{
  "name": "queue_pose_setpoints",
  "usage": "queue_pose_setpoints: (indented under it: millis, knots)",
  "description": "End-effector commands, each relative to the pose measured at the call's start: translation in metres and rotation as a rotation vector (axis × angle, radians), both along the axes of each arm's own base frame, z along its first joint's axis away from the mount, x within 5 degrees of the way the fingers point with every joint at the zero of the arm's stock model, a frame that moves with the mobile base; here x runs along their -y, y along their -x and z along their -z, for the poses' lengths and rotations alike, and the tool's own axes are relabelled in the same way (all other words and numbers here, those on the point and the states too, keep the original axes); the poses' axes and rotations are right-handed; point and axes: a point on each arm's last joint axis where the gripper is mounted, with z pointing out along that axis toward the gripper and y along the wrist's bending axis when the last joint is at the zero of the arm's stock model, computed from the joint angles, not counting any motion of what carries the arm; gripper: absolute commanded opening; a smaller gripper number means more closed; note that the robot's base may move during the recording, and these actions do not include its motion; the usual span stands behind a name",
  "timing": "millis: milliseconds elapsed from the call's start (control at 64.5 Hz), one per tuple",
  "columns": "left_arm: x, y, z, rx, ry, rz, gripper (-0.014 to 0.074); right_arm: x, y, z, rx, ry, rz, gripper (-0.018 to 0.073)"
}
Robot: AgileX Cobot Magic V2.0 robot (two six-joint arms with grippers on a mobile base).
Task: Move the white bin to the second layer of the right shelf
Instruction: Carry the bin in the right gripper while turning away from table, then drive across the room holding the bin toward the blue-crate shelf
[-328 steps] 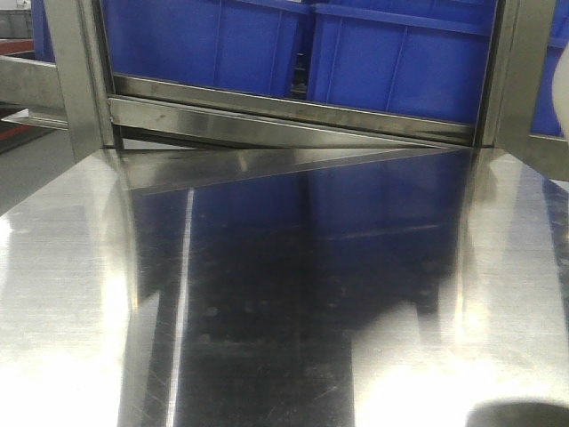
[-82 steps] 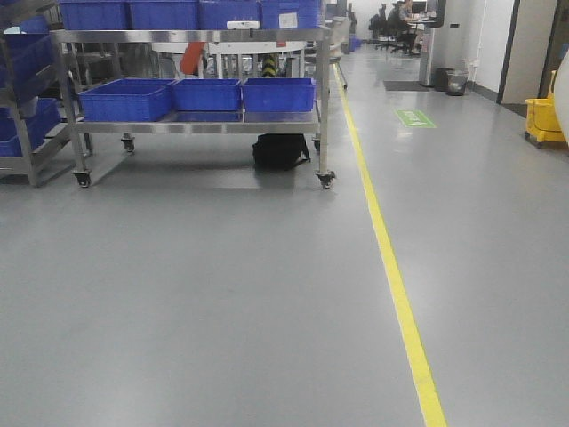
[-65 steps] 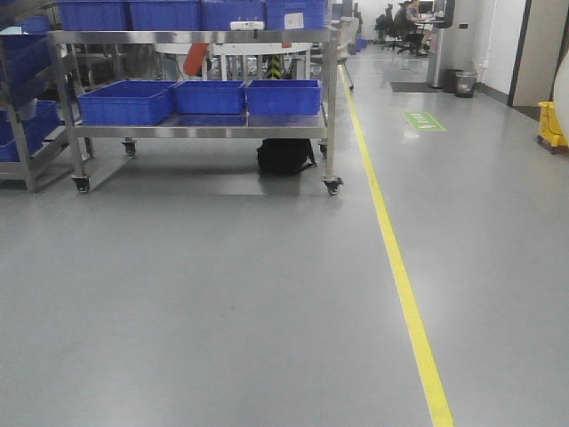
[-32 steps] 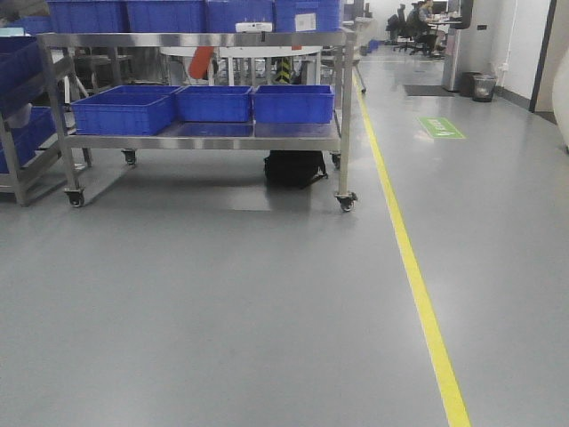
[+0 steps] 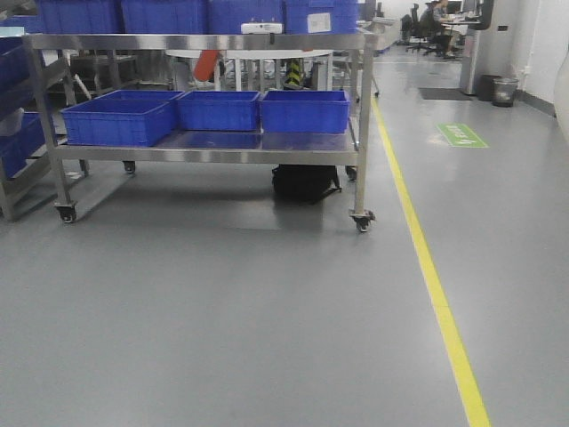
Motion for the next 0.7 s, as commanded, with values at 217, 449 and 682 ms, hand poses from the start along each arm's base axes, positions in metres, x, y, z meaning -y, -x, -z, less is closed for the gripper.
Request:
queue_pose_setpoints:
  millis: [217,449,682]
  knots:
    - [-0.0006,0.0007,0.0008,0.072,0.017,-0.005,0.0085,0.0001,-0.0024,-0.0158,0.114,-0.011,0.006,0.0054]
    - [-0.0006,0.0007,0.0008,0.072,0.017,-0.005,0.0085,0.0001,-0.0024,-0.0158,0.114,-0.011,0.006,0.0054]
    - [-0.0006,0.0007,0.0008,0.072,0.017,-0.005,0.0085,0.0001,-0.0024,-0.0158,0.114,-0.011,0.006,0.0054]
